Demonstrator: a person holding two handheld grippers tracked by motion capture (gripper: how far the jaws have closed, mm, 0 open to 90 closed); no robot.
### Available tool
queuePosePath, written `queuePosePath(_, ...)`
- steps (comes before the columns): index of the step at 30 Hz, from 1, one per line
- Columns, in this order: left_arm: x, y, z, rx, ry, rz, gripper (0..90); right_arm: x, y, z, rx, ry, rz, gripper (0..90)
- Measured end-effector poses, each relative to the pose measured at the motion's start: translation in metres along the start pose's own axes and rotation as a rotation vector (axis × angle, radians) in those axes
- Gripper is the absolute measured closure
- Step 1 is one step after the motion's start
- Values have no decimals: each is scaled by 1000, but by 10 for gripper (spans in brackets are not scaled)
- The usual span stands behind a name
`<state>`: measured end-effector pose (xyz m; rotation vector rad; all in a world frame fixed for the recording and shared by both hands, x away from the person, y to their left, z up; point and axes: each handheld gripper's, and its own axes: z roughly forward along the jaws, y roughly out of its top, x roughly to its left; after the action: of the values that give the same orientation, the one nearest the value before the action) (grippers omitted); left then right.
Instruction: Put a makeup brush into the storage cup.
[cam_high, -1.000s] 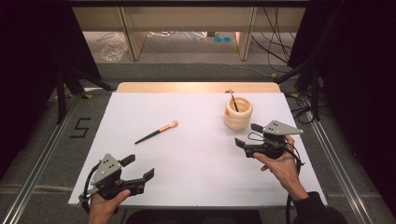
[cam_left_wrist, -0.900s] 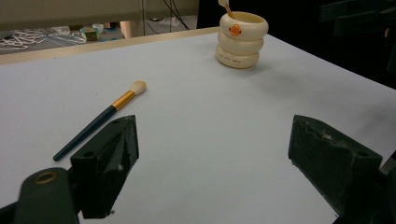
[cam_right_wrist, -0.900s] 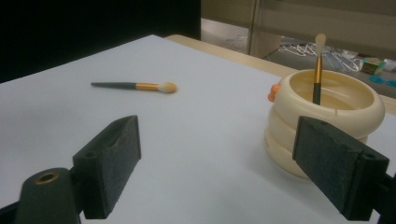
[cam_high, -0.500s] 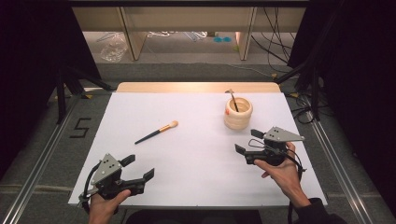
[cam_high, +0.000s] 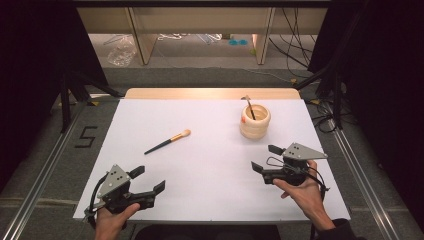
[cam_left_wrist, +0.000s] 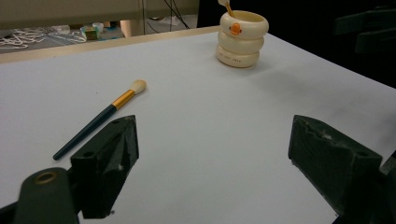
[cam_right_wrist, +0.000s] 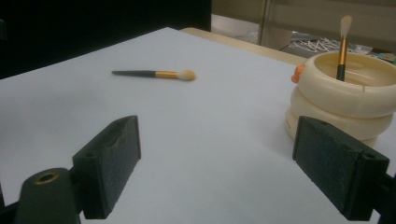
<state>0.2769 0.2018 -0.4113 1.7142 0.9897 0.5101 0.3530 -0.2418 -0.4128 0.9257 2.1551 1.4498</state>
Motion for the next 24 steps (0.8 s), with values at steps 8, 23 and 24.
queuePosePath(8,1,0,1,14,3,6,157,4,-4,-3,6,4,-9,162)
queuePosePath(23,7,4,16,107,15,-18,157,6,-9,-8,10,7,-14,162)
queuePosePath(24,9,6,17,115,10,-1,157,7,-9,-8,9,12,-13,162)
